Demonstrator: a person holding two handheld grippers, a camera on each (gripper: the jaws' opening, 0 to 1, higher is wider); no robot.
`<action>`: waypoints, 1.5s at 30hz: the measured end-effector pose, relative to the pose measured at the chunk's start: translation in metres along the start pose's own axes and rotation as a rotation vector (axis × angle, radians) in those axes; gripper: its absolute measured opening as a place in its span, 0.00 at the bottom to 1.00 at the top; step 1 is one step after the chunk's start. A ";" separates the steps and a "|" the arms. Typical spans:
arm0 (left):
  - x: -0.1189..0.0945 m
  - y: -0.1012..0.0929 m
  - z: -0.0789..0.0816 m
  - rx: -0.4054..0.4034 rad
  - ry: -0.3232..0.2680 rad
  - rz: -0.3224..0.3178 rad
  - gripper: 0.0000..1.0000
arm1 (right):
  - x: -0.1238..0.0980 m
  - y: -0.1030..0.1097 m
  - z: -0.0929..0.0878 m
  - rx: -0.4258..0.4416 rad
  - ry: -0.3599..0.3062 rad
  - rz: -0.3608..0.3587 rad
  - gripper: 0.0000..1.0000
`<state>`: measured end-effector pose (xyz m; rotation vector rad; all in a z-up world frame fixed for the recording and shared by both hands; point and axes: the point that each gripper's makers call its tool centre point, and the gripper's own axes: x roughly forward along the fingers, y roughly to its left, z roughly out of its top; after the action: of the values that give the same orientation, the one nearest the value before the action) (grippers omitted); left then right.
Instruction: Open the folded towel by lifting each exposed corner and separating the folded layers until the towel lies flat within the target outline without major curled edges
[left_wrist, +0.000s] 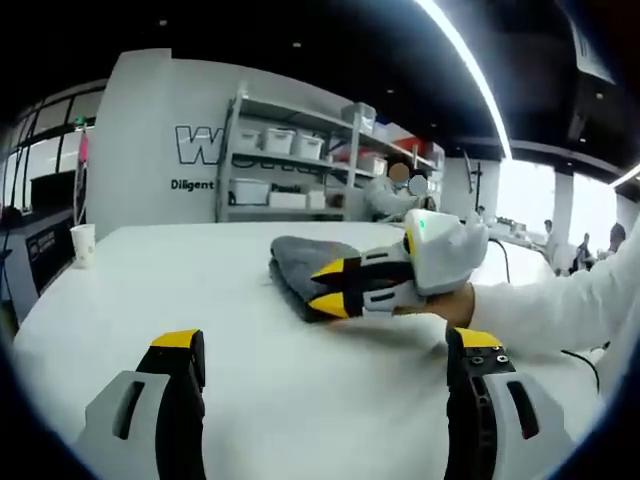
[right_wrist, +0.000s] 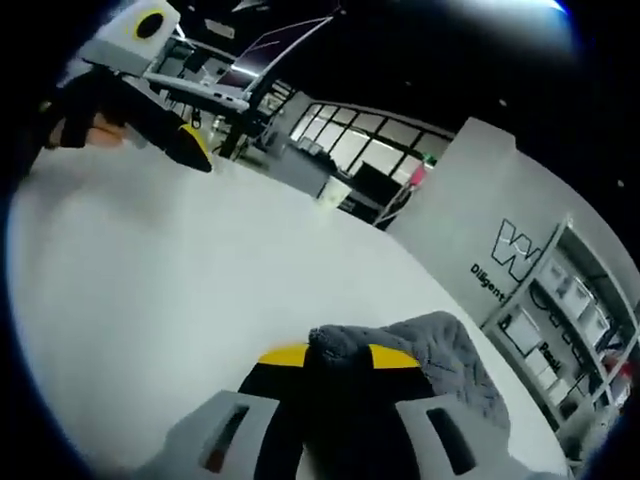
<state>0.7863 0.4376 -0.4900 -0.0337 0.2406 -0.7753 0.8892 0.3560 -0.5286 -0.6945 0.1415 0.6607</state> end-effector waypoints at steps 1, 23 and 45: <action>0.000 -0.001 0.000 0.000 0.000 -0.001 1.00 | -0.001 0.000 0.001 0.021 -0.006 0.008 0.11; -0.004 0.001 0.001 -0.016 -0.012 -0.001 1.00 | -0.078 -0.105 0.007 0.340 -0.219 -0.209 0.01; -0.005 0.004 0.002 -0.023 -0.017 0.006 1.00 | -0.178 -0.192 -0.077 0.542 -0.219 -0.502 0.00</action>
<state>0.7863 0.4435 -0.4878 -0.0613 0.2332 -0.7658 0.8724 0.1046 -0.4232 -0.1165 -0.0592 0.1909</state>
